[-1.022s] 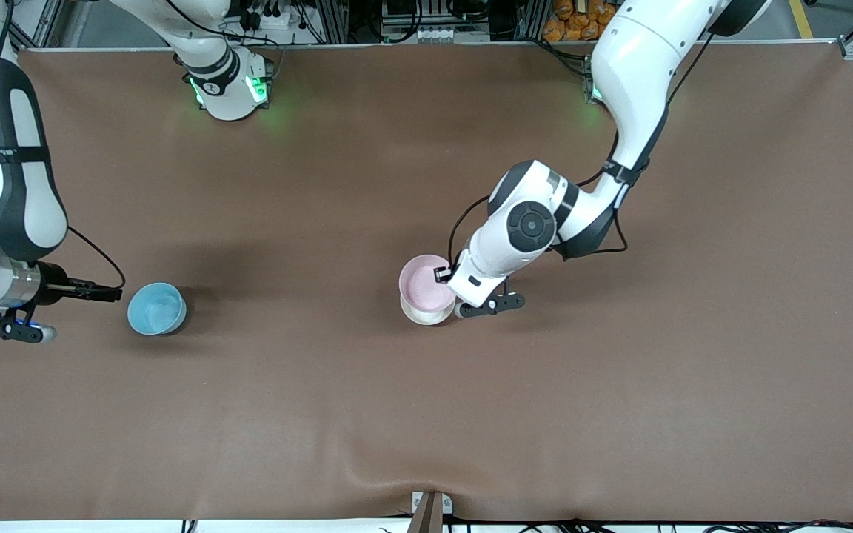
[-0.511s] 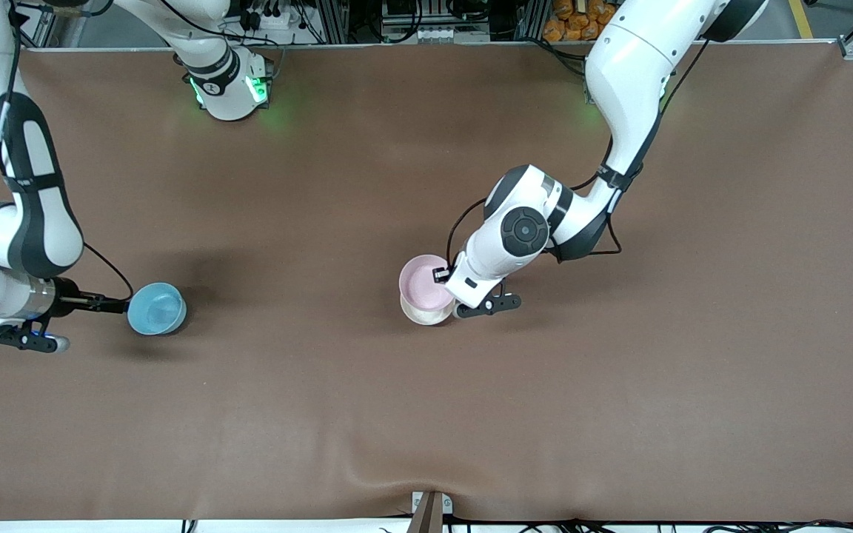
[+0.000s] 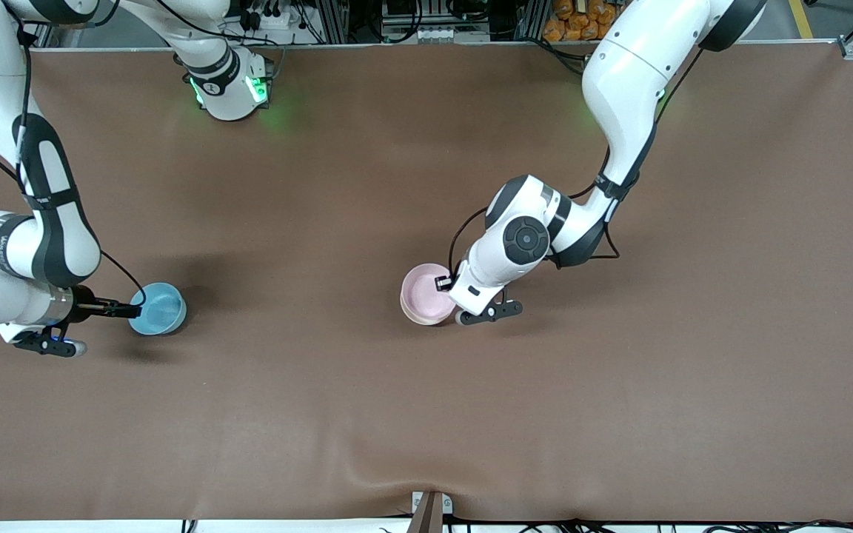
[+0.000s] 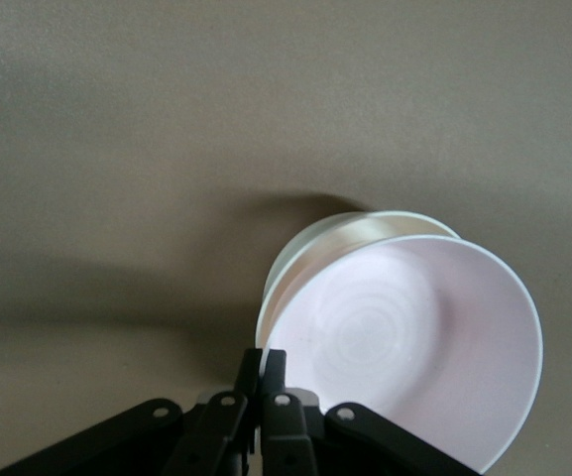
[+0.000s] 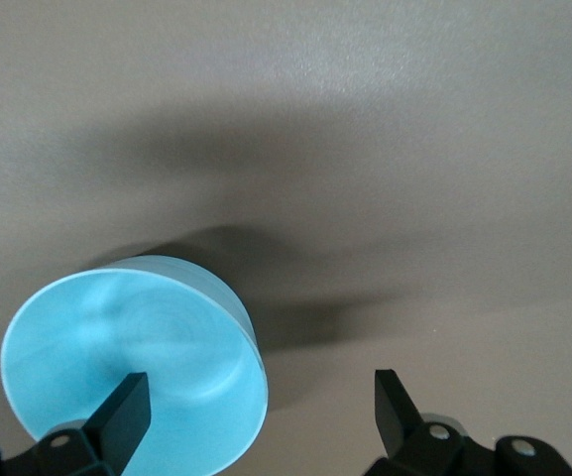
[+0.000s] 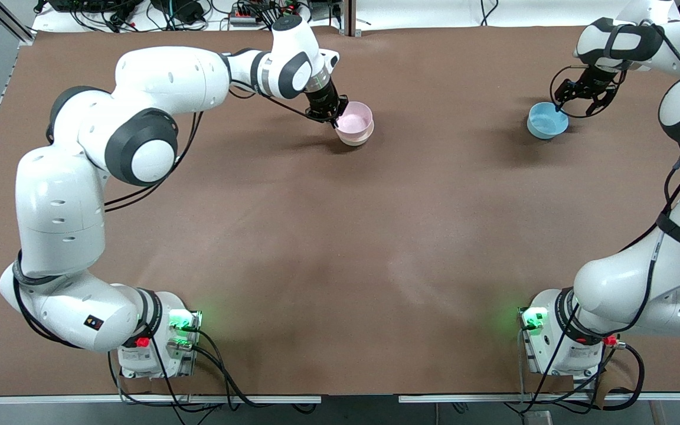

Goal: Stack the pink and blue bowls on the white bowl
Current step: 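Lower the pink bowl into the white bowl while the right gripper grasps blue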

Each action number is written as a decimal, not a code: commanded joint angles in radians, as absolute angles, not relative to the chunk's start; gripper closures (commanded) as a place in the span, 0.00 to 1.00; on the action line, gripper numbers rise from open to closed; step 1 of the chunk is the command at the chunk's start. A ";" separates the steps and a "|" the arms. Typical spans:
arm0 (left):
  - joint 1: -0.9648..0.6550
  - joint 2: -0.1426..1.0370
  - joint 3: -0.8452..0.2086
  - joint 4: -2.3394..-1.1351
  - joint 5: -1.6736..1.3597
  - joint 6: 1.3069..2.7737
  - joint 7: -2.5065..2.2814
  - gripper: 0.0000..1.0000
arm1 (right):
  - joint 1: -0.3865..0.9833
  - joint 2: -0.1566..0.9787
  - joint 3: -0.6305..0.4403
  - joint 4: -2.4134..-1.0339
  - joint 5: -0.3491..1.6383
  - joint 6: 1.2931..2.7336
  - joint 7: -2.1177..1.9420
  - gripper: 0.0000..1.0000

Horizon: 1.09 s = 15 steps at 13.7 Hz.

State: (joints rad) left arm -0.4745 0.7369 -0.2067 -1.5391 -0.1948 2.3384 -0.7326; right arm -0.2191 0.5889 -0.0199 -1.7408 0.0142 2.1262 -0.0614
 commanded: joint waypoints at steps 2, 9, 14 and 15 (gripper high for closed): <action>-0.480 0.758 -0.204 -1.511 -0.216 2.344 -0.736 1.00 | -0.230 0.606 -0.008 -1.747 0.015 2.132 -0.075 0.00; -0.491 0.762 -0.206 -1.500 -0.226 2.395 -0.744 0.00 | -0.235 0.620 -0.006 -1.749 0.020 2.129 -0.072 0.85; -0.436 0.562 -0.160 -1.486 -0.193 2.248 -0.750 0.00 | -0.248 0.609 -0.003 -1.746 0.021 2.128 -0.075 1.00; -0.396 0.505 -0.152 -1.485 -0.166 2.182 -0.739 0.00 | -0.245 0.600 -0.002 -1.746 0.026 2.125 -0.075 1.00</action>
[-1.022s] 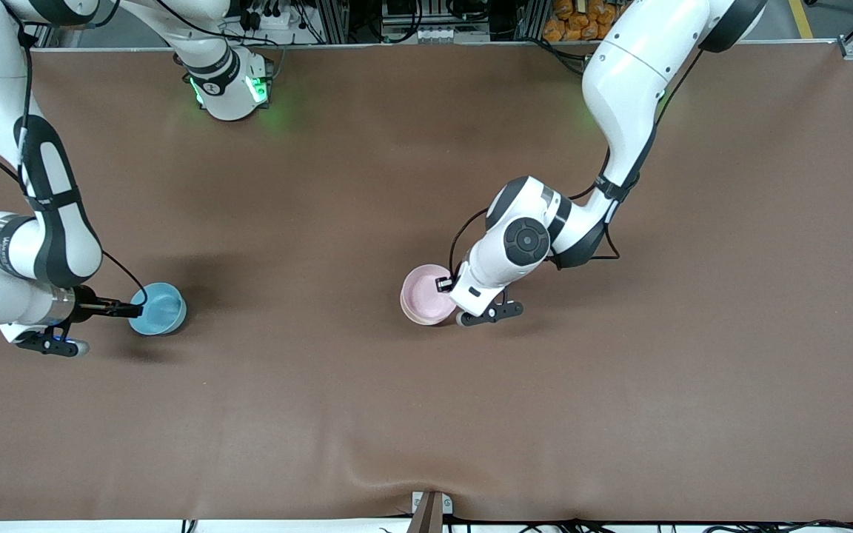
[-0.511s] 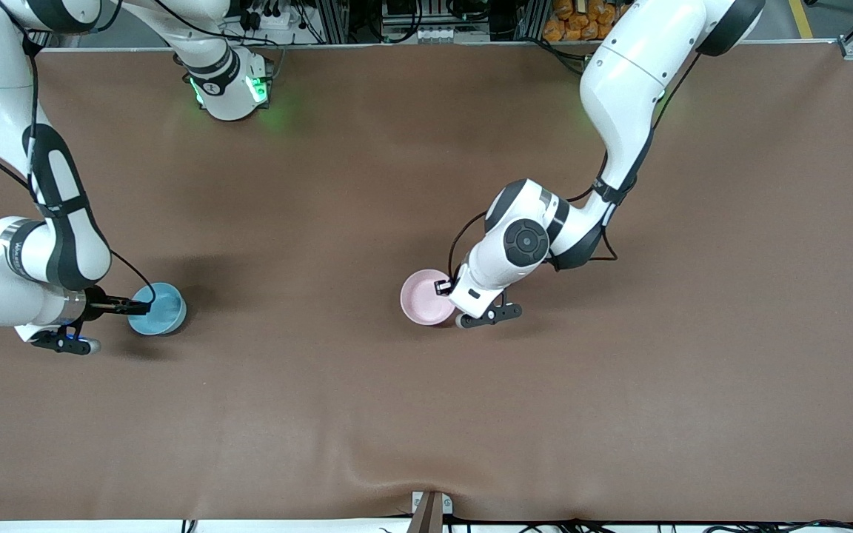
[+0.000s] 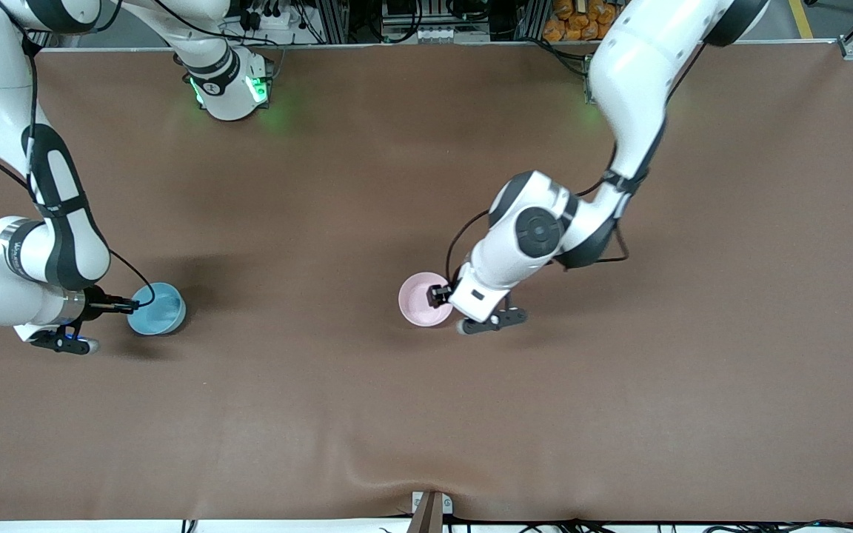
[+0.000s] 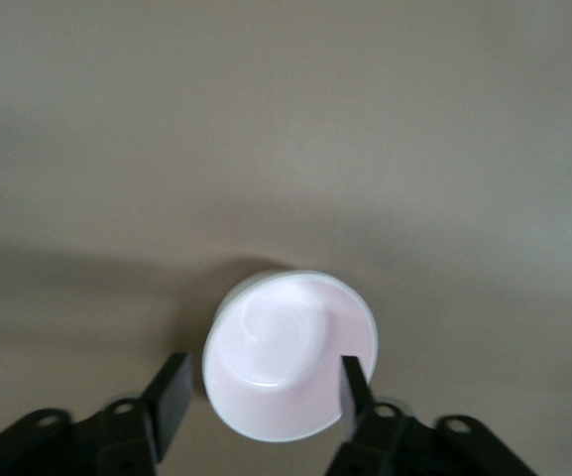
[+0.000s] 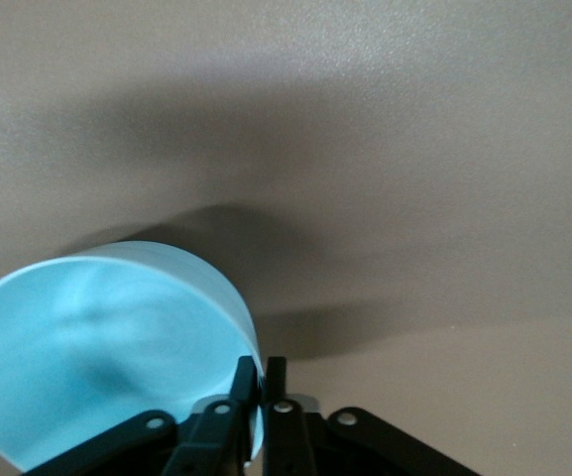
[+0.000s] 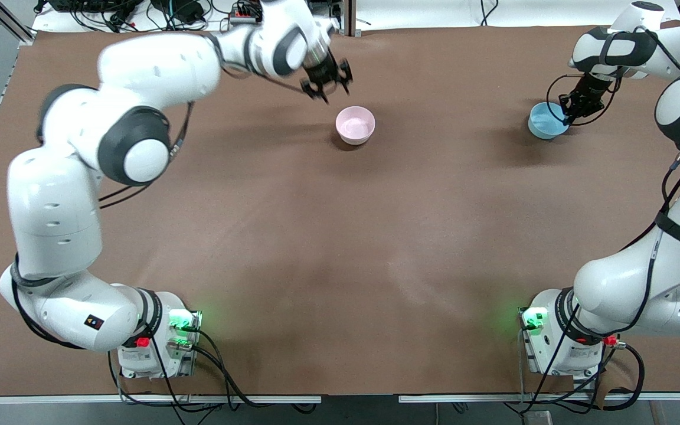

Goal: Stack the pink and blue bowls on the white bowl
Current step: 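Open the left gripper and withdraw it while the right gripper lifts blue, then carry the light blue bowl over the pink bowl with the right gripper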

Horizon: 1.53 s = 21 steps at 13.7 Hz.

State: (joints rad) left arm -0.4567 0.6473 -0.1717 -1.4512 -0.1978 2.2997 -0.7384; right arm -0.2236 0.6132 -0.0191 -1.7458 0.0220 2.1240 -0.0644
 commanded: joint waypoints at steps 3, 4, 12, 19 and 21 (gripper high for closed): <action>-0.254 0.338 -0.152 -1.483 -0.087 1.978 -0.599 0.00 | -0.235 0.554 -0.002 -1.740 0.063 2.093 -0.075 1.00; -0.203 0.295 -0.152 -1.485 -0.089 1.933 -0.539 0.00 | -0.230 0.536 0.000 -1.738 0.066 2.068 -0.074 1.00; 0.007 0.100 -0.152 -1.489 -0.086 1.666 -0.316 0.00 | -0.125 0.402 0.006 -1.743 0.389 1.881 -0.032 1.00; 0.061 -0.003 -0.152 -1.549 -0.045 1.577 -0.249 0.00 | 0.148 0.371 0.006 -1.746 0.400 1.931 0.420 1.00; 0.061 -0.032 -0.153 -1.583 -0.031 1.580 -0.218 0.00 | 0.239 0.374 0.006 -1.744 0.402 1.998 0.552 1.00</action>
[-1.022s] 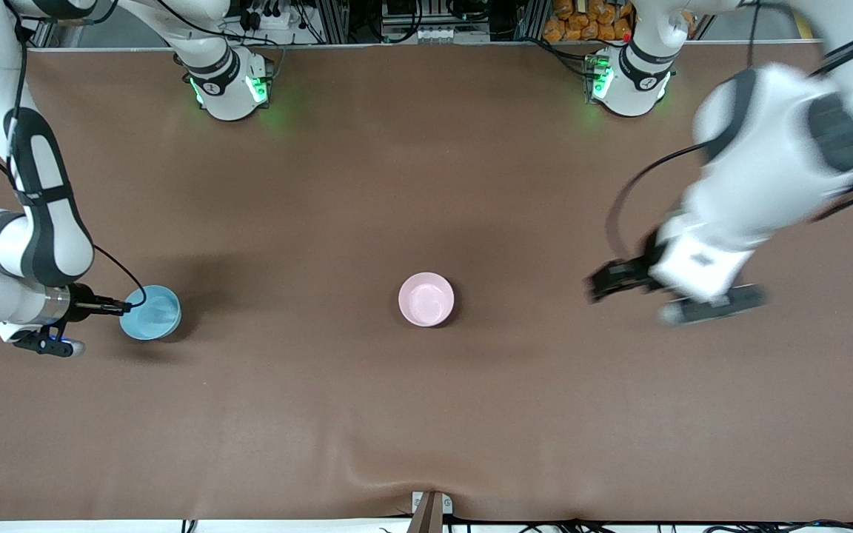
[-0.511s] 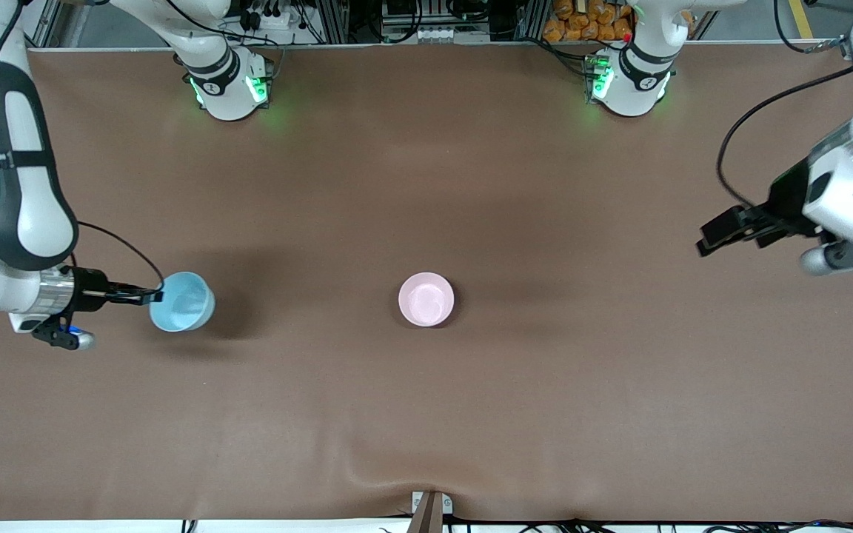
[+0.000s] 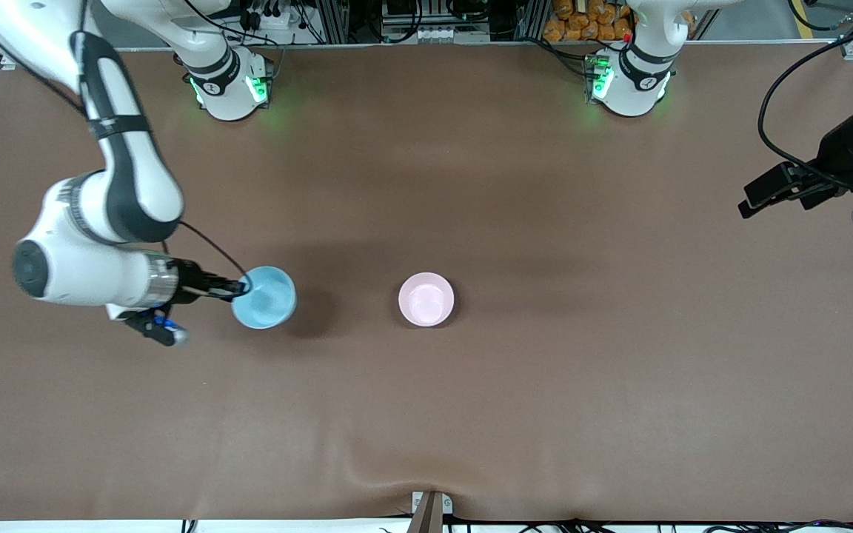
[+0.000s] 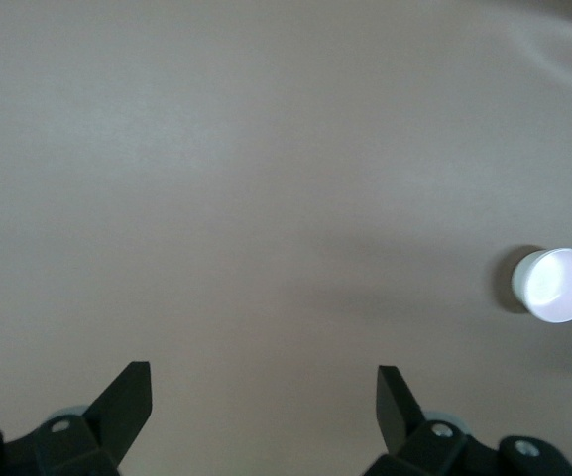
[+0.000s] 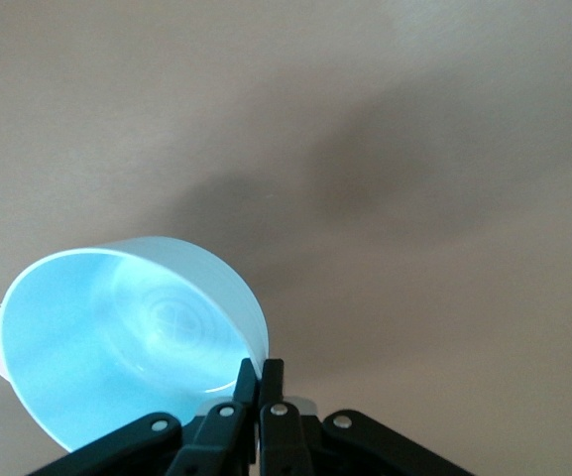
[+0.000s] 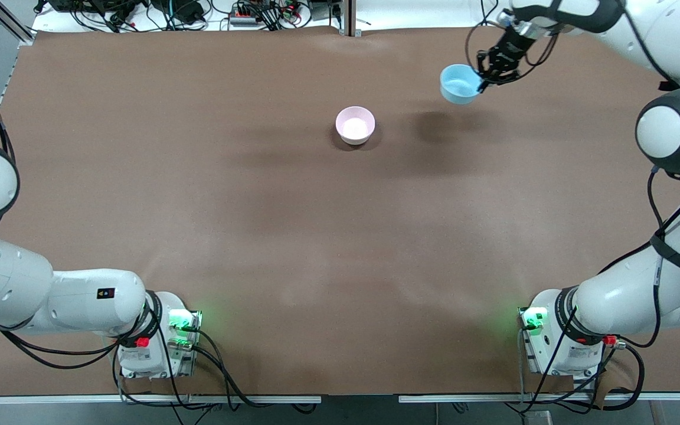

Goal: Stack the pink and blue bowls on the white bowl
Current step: 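Carry the light blue bowl over the pink bowl with the right gripper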

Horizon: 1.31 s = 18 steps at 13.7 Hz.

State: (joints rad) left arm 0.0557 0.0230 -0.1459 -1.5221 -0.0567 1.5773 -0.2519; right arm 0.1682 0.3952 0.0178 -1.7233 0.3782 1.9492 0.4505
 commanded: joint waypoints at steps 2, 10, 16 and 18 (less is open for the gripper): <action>0.063 -0.046 -0.152 -1.603 -0.031 1.591 -0.218 0.00 | 0.331 0.383 0.006 -1.746 0.402 2.081 0.674 1.00; 0.100 -0.034 -0.152 -1.589 -0.031 1.618 -0.212 0.00 | 0.572 0.497 0.008 -1.726 0.416 2.361 1.046 1.00; 0.100 -0.031 -0.152 -1.583 -0.032 1.606 -0.215 0.00 | 0.604 0.548 0.006 -1.713 0.489 2.405 1.066 1.00; 0.101 -0.025 -0.152 -1.556 -0.034 1.600 -0.218 0.00 | 0.620 0.563 0.006 -1.715 0.492 2.408 1.068 1.00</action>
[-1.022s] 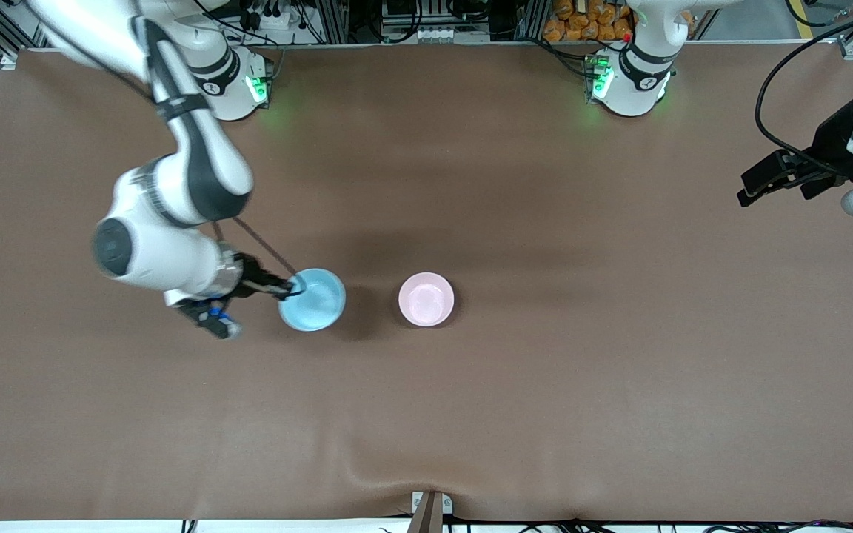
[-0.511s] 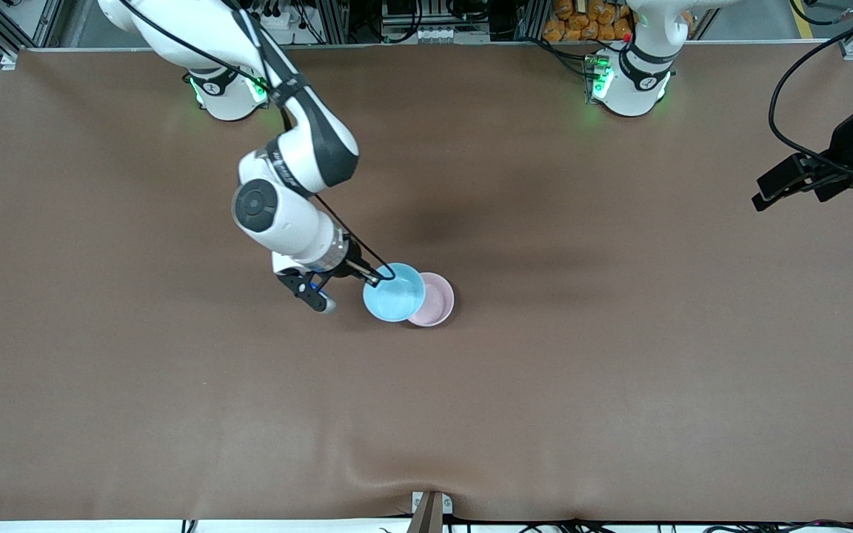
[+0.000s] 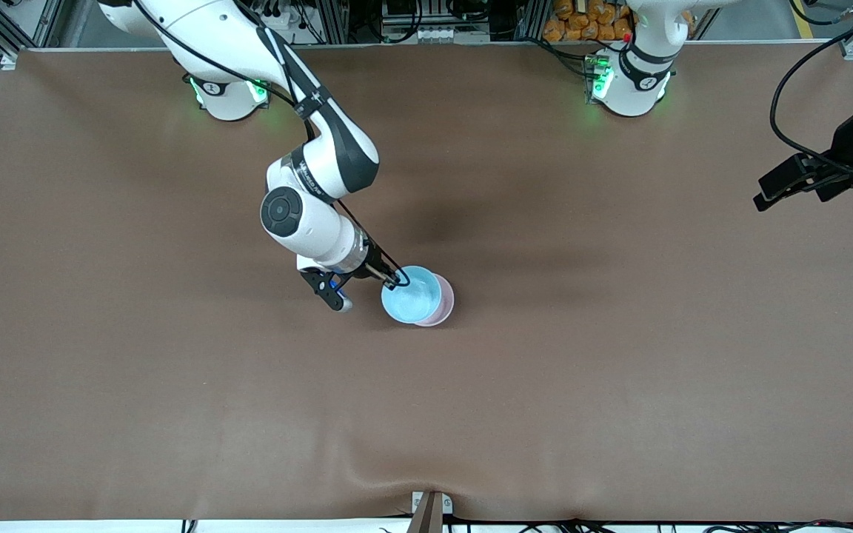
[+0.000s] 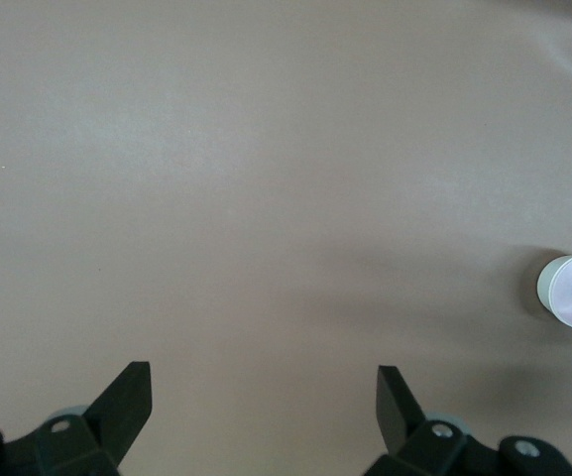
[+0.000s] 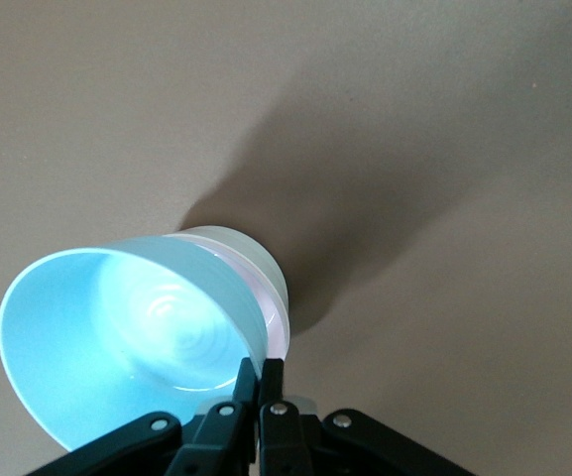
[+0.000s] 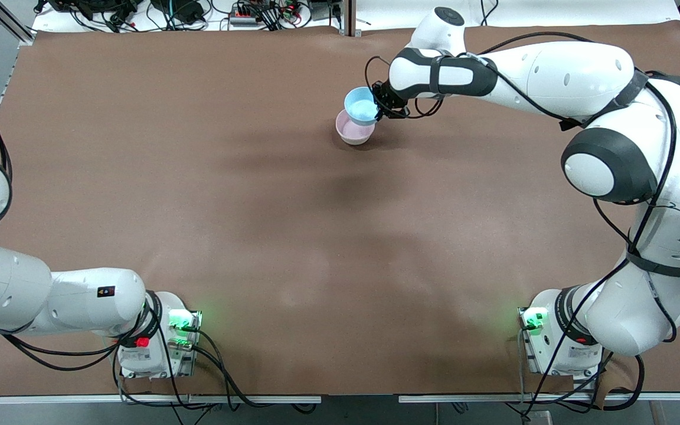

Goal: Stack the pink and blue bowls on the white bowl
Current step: 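Lower the light blue bowl into the pink bowl and open the right gripper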

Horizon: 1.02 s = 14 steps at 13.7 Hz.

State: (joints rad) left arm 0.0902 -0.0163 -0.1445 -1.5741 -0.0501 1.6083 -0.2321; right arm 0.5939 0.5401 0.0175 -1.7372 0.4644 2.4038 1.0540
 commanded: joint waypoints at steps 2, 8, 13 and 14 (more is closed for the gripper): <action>0.100 -0.009 -0.153 -1.540 -0.032 1.598 -0.219 0.00 | 0.624 0.575 0.006 -1.713 0.500 2.436 1.068 1.00; 0.100 0.008 -0.153 -1.533 -0.029 1.595 -0.218 0.00 | 0.655 0.617 0.006 -1.706 0.532 2.496 1.068 1.00; 0.095 0.020 -0.153 -1.537 -0.031 1.595 -0.215 0.00 | 0.657 0.626 0.006 -1.706 0.532 2.490 1.068 0.93; 0.095 0.020 -0.155 -1.534 -0.031 1.595 -0.216 0.00 | 0.657 0.626 0.006 -1.706 0.531 2.487 1.068 0.49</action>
State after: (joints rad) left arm 0.0906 0.0128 -0.1463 -1.5601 -0.0501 1.6080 -0.2321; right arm 0.6432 0.6123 0.0173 -1.7292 0.5075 2.4939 1.0570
